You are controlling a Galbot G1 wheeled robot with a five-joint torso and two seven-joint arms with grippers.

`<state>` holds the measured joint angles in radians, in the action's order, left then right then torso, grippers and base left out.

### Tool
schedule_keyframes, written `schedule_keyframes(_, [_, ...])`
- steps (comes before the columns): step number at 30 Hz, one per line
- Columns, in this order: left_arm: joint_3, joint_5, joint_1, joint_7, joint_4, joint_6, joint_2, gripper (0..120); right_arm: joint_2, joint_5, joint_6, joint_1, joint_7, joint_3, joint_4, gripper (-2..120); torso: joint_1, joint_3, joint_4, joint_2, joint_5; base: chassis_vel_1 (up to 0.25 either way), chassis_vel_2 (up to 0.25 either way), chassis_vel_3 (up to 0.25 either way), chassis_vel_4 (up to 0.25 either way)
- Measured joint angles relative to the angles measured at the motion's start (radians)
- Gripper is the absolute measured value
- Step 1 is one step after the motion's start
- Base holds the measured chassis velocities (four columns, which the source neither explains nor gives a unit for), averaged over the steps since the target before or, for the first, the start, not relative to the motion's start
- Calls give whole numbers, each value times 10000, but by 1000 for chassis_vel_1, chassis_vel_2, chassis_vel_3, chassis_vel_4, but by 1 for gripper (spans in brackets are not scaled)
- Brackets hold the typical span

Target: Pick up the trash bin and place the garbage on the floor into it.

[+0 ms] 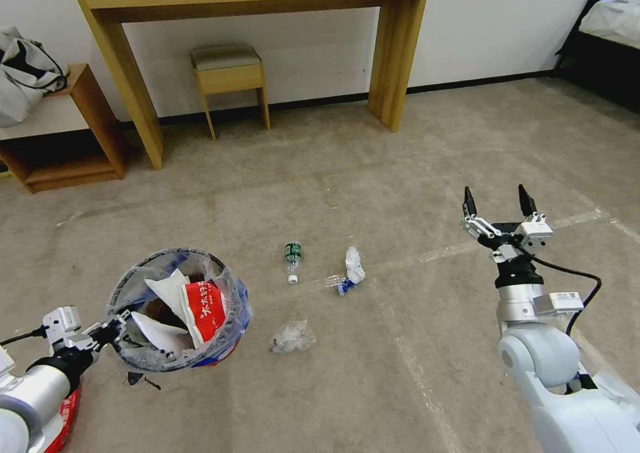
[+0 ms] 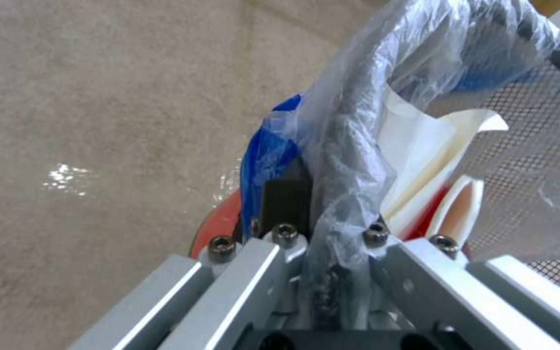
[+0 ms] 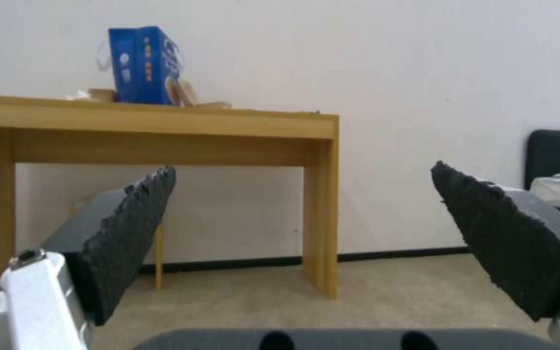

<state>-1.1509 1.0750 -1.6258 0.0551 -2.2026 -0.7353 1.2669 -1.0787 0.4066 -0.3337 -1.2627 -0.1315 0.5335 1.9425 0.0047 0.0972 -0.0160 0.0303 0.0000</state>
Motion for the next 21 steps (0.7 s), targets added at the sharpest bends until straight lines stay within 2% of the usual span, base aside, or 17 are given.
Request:
schedule_keyframes(16, [-183,15,8,6,252,0,-55,1,37,-41,-21,361,-19,-540,-246,100,1,0,0,-3,0,0,0,0,0])
schedule_keyframes(21, [-185,17,56,8,368,0,-61,1,498,14,173,805,69,-1186,-163,100,0,0,-1,-3,1,0,0,0,0])
